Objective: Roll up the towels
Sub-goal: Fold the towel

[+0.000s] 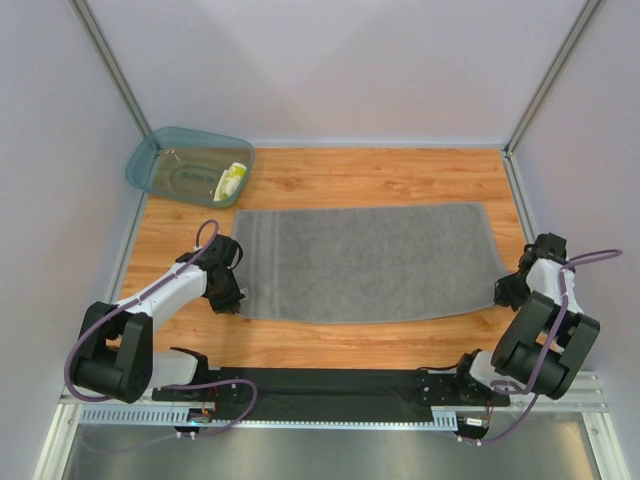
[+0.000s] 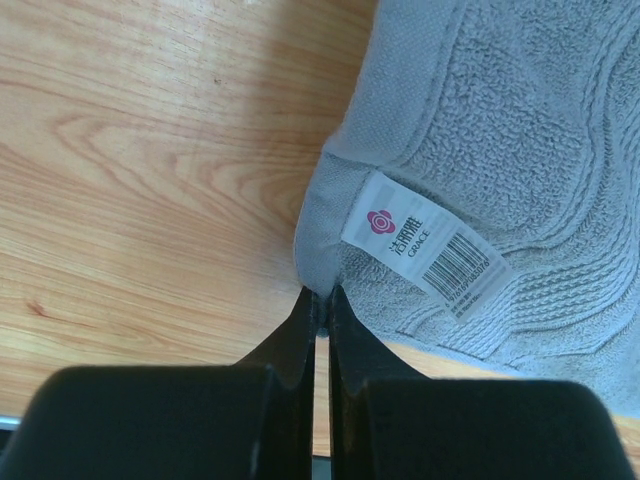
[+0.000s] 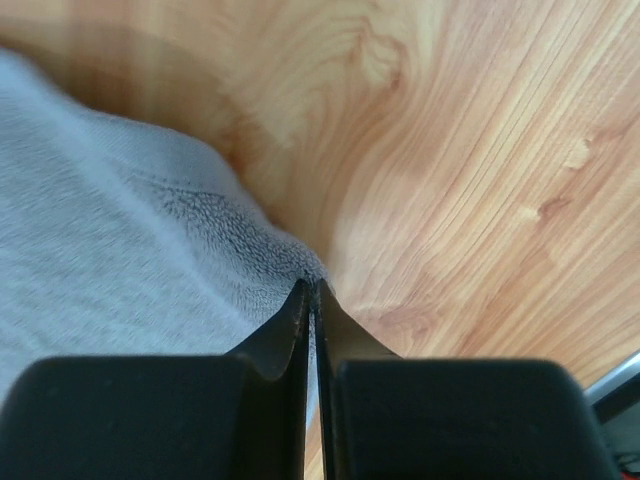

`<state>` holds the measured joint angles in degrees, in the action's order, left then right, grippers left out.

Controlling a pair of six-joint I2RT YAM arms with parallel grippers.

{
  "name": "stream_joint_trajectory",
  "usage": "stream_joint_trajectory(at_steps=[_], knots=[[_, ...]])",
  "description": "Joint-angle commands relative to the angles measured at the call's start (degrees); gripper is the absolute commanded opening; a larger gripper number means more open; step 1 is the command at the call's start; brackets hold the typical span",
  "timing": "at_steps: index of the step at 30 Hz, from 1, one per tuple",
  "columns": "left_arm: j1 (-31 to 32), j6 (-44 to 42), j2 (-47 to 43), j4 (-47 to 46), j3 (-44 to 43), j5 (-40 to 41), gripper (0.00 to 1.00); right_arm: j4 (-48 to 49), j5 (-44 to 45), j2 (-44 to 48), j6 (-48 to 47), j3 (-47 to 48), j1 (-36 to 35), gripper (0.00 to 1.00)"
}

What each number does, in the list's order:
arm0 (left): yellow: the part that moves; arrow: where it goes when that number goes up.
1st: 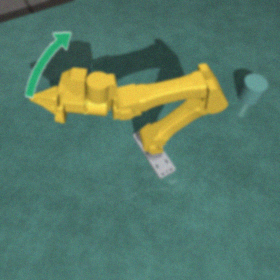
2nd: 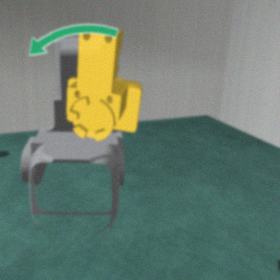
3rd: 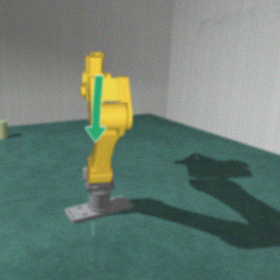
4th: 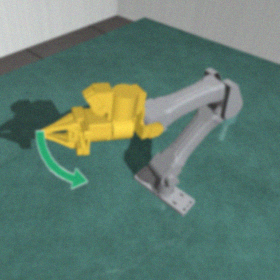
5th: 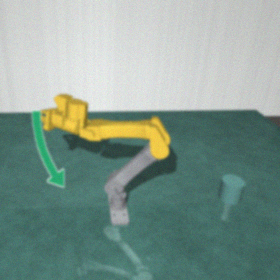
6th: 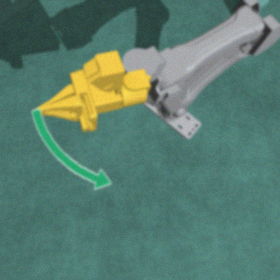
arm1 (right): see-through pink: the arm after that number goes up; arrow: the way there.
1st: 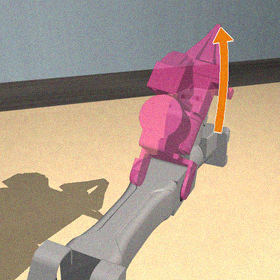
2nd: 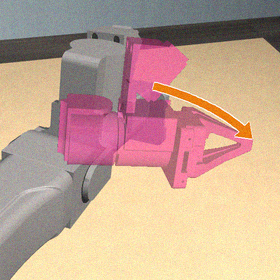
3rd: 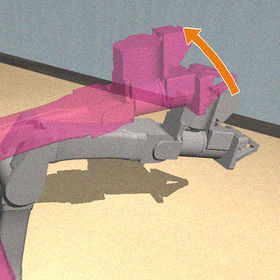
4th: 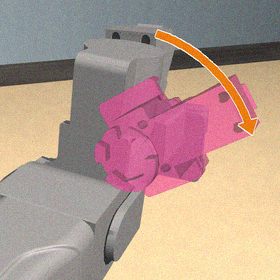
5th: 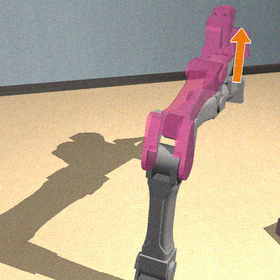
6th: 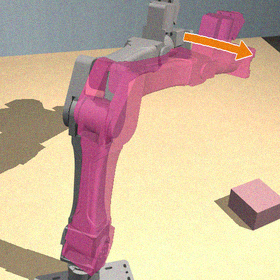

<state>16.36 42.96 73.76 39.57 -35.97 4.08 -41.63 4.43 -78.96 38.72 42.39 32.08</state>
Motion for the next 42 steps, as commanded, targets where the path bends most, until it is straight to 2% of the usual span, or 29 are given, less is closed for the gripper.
stream_joint_trajectory(at_steps=[1,6,7,8,11,12,22,28,42], knots=[[-0.2,-1.0,0.4,0.3,-1.1,0.1,0.00,-2.4,1.0,7.2,0.0,6.4,-0.1,0.00],[-0.2,-1.1,0.9,0.1,-0.8,0.2,0.00,-4.5,-2.6,13.7,-1.0,10.6,-2.9,0.00],[-0.2,-1.2,0.9,0.0,-0.8,0.1,0.00,-5.3,-3.2,14.2,-1.7,11.2,-3.4,0.05],[-0.2,-1.2,1.1,0.0,-0.9,0.1,0.00,-6.2,-1.9,13.9,-2.2,13.0,-4.0,0.27],[-0.2,-1.3,1.2,0.1,-1.0,-0.2,0.00,-9.4,2.8,11.9,-3.0,14.5,-4.9,0.75],[-0.2,-1.4,1.0,0.2,-1.0,-0.2,0.00,-10.1,3.6,10.9,-3.4,14.5,-4.8,0.80],[0.0,-1.2,-1.5,0.9,0.2,-0.7,0.00,-5.0,3.1,9.3,0.3,3.8,-4.3,0.77],[0.1,-0.9,-1.6,0.4,0.8,-1.2,0.00,0.0,-0.9,5.2,-0.7,-1.7,-0.1,0.73],[0.2,-1.2,-1.1,0.0,1.1,-1.2,0.00,3.7,-5.6,-2.0,-2.7,0.7,5.5,0.64]])
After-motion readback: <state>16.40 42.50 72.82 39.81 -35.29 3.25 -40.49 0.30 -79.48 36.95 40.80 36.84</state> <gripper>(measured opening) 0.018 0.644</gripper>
